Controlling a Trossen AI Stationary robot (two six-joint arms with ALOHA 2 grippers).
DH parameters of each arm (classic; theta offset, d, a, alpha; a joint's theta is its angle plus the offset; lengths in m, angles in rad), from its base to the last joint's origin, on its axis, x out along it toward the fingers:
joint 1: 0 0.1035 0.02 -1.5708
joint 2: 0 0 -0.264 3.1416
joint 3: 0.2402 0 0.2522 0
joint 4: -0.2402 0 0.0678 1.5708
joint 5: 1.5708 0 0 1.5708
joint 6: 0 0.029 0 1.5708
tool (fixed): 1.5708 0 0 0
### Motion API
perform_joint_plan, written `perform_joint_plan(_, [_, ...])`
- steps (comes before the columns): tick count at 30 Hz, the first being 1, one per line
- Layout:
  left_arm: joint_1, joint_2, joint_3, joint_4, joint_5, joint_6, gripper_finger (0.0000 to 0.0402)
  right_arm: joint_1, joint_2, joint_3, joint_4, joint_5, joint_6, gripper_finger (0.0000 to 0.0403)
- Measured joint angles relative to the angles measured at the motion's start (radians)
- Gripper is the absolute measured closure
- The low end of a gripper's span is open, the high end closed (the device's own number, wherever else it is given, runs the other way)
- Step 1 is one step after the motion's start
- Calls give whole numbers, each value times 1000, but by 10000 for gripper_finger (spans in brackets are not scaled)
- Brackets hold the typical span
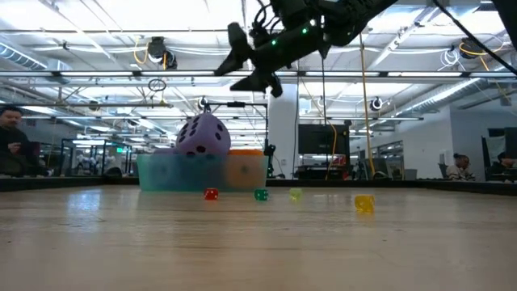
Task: Pick & Place Dice
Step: Put the small light green dice into the green bin
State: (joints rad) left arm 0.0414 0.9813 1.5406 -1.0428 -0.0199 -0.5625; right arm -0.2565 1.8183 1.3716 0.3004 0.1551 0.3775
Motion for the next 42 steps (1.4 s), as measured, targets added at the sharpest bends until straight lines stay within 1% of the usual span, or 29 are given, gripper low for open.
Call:
perform_joint_plan(2, [0, 0, 0, 0, 7, 0, 135, 0, -31, 0, -17, -5, 0, 154])
perform_joint_plan(4, [0, 0, 0, 0, 18, 0, 135, 5, -62, 0, -25, -50, 5, 154])
perform_joint_plan(6, [0, 0, 0, 0, 38, 0, 135, 12, -103, 0, -46, -132, 29, 154])
perform_joint_plan(10, [0, 1, 0, 0, 99, 5, 135, 35, -167, 2, -65, -327, 68, 162])
perform_joint_plan(12, [-1, 11, 0, -2, 112, 8, 135, 54, -192, 2, -80, -417, 74, 166])
perform_joint_plan(16, [-13, 30, 0, -10, 132, 29, 135, 104, -235, 2, -133, -544, 75, 177])
perform_joint_plan(18, [-24, 39, 0, -12, 132, 43, 135, 134, -248, 2, -170, -581, 67, 183])
perform_joint_plan(22, [-41, 77, 0, -14, 99, 83, 135, 195, -255, 2, -263, -608, 54, 194])
perform_joint_plan(25, [-57, 107, 0, -28, 63, 149, 135, 236, -255, 2, -338, -609, 49, 200])
perform_joint_plan(28, [-70, 135, 0, -30, 24, 191, 135, 267, -255, 2, -437, -605, 2, 204])
perform_joint_plan(37, [-98, 221, 0, -6, 19, 204, 135, 285, -255, 2, -713, -596, -152, 205])
perform_joint_plan(40, [-99, 246, 0, -12, 18, 211, 135, 285, -255, 2, -802, -550, -252, 205])
perform_joint_plan(42, [-99, 258, 0, -8, 9, 203, 135, 285, -255, 2, -849, -495, -330, 205])
